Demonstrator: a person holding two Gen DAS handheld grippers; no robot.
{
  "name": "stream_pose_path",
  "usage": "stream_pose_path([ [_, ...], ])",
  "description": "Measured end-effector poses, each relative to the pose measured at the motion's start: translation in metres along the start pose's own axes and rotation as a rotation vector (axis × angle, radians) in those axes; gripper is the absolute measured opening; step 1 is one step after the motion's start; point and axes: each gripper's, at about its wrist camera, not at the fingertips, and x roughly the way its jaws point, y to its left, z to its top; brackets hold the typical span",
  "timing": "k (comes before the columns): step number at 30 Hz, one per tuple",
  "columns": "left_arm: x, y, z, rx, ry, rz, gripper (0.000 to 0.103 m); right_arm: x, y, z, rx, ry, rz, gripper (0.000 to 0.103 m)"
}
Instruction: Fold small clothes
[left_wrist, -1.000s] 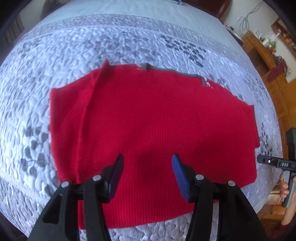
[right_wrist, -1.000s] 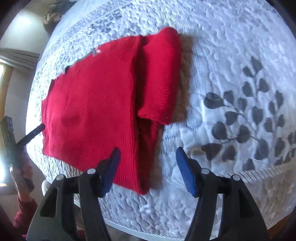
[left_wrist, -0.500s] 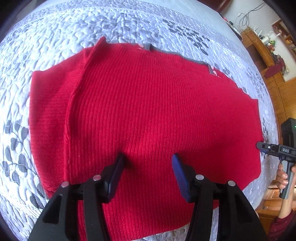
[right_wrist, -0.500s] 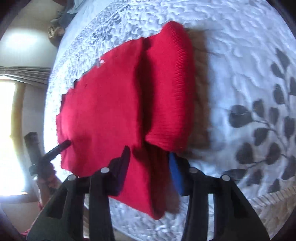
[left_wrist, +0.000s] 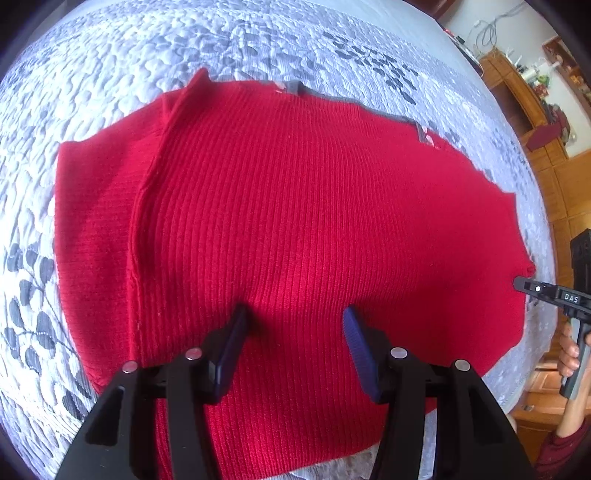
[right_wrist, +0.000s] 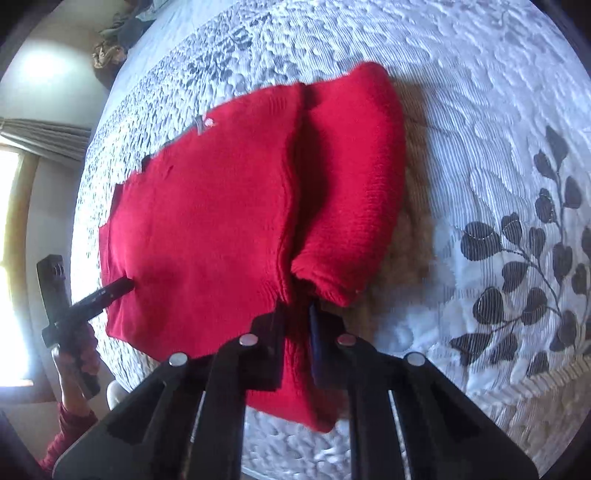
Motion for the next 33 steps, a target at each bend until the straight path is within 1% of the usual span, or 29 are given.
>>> stream_pose_path([
  [1, -0.004, 0.002, 0.000, -0.014, 0.004, -0.014, 0.054, -0.004, 0.008, 0.002, -0.010, -0.008, -0.006, 0.009],
  [3, -0.017, 0.008, -0.003, -0.043, -0.016, -0.053, 0.054, -0.012, 0.028, 0.005, -0.040, -0.021, -0.006, 0.009],
  [6, -0.035, 0.014, -0.008, -0.032, -0.054, -0.072, 0.055, -0.024, 0.076, 0.015, -0.126, -0.034, -0.010, 0.009],
  [8, -0.042, 0.019, -0.009, -0.021, -0.061, -0.091, 0.055, -0.024, 0.105, 0.019, -0.177, -0.034, -0.013, 0.009],
  [9, -0.044, 0.022, -0.010, -0.020, -0.065, -0.096, 0.055, -0.023, 0.128, 0.021, -0.219, -0.035, -0.013, 0.009],
  [11, -0.048, 0.032, -0.011, -0.030, -0.073, -0.103, 0.055, -0.016, 0.160, 0.021, -0.269, -0.031, -0.010, 0.009],
  [13, -0.048, 0.042, -0.010, -0.049, -0.071, -0.107, 0.055, 0.001, 0.196, 0.019, -0.334, -0.009, -0.001, 0.009],
  [14, -0.047, 0.048, -0.011, -0.066, -0.067, -0.109, 0.055, 0.010, 0.208, 0.016, -0.358, 0.009, 0.002, 0.009],
  [15, -0.046, 0.054, -0.011, -0.083, -0.063, -0.116, 0.055, 0.024, 0.223, 0.012, -0.393, 0.034, 0.000, 0.011],
  [16, -0.044, 0.059, -0.012, -0.100, -0.059, -0.124, 0.055, 0.036, 0.235, 0.009, -0.423, 0.061, 0.001, 0.016],
  [17, -0.041, 0.066, -0.013, -0.124, -0.053, -0.141, 0.055, 0.045, 0.242, 0.006, -0.442, 0.085, 0.008, 0.026],
  [18, -0.039, 0.068, -0.013, -0.137, -0.051, -0.153, 0.055, 0.050, 0.248, 0.002, -0.458, 0.105, 0.019, 0.034],
  [20, -0.039, 0.073, -0.014, -0.154, -0.053, -0.179, 0.055, 0.045, 0.255, -0.005, -0.487, 0.088, 0.054, 0.036],
  [23, -0.044, 0.074, -0.015, -0.148, -0.055, -0.181, 0.055, 0.019, 0.244, -0.012, -0.493, 0.044, 0.080, 0.040],
  [25, -0.047, 0.074, -0.015, -0.150, -0.062, -0.178, 0.055, 0.006, 0.236, -0.021, -0.515, 0.023, 0.052, 0.045],
  [26, -0.050, 0.074, -0.015, -0.151, -0.068, -0.181, 0.055, 0.004, 0.233, -0.028, -0.531, 0.023, 0.036, 0.051],
  [28, -0.053, 0.071, -0.014, -0.152, -0.076, -0.180, 0.056, 0.007, 0.229, -0.047, -0.583, 0.039, 0.002, 0.052],
  [30, -0.058, 0.068, -0.014, -0.148, -0.076, -0.162, 0.057, 0.022, 0.229, -0.071, -0.641, 0.064, -0.049, 0.052],
  [33, -0.062, 0.062, -0.011, -0.136, -0.065, -0.131, 0.058, 0.042, 0.234, -0.095, -0.711, 0.069, -0.105, 0.052],
])
